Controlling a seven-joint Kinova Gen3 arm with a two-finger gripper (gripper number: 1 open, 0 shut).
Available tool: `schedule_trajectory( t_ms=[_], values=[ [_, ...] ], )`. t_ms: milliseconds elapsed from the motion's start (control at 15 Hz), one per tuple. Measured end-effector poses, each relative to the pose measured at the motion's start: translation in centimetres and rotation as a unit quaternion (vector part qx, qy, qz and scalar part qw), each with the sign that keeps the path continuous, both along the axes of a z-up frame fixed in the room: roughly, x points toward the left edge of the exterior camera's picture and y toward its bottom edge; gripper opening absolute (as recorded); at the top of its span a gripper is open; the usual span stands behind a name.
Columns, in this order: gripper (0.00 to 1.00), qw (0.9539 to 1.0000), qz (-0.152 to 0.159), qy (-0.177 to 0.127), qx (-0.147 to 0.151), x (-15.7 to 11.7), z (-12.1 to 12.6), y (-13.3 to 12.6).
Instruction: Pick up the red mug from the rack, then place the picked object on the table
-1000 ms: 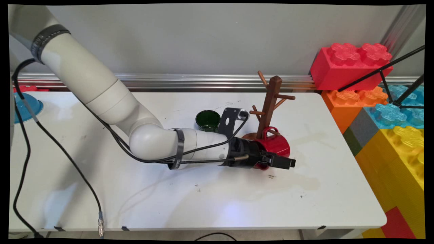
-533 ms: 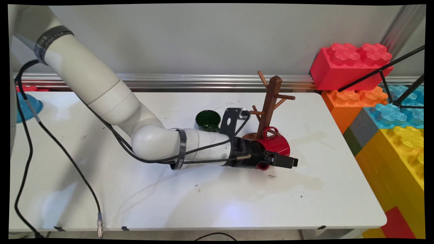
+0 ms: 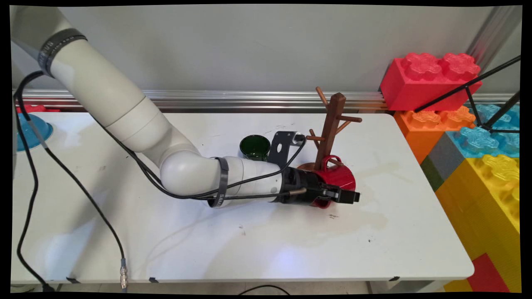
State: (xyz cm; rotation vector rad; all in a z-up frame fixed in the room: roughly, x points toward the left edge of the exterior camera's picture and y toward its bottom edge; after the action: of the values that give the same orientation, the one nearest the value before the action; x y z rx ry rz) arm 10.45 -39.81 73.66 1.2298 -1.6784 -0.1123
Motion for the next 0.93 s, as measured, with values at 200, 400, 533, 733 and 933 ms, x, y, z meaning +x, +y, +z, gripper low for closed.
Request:
schedule_trajectory(
  t_ms=[200,400,533,733,933],
  values=[
    [0.00,1.0000,0.002,-0.005,0.001,0.13,0.06,0.00],
    [0.00,0.9999,0.004,-0.011,0.004,0.36,0.16,0.11],
    [0.00,0.9999,0.004,-0.013,0.006,0.47,0.26,0.18],
    [0.00,0.9998,0.006,-0.017,0.009,0.68,0.47,0.31],
    [0.00,0.9997,0.007,-0.018,0.012,0.79,0.72,0.44]
  ],
)
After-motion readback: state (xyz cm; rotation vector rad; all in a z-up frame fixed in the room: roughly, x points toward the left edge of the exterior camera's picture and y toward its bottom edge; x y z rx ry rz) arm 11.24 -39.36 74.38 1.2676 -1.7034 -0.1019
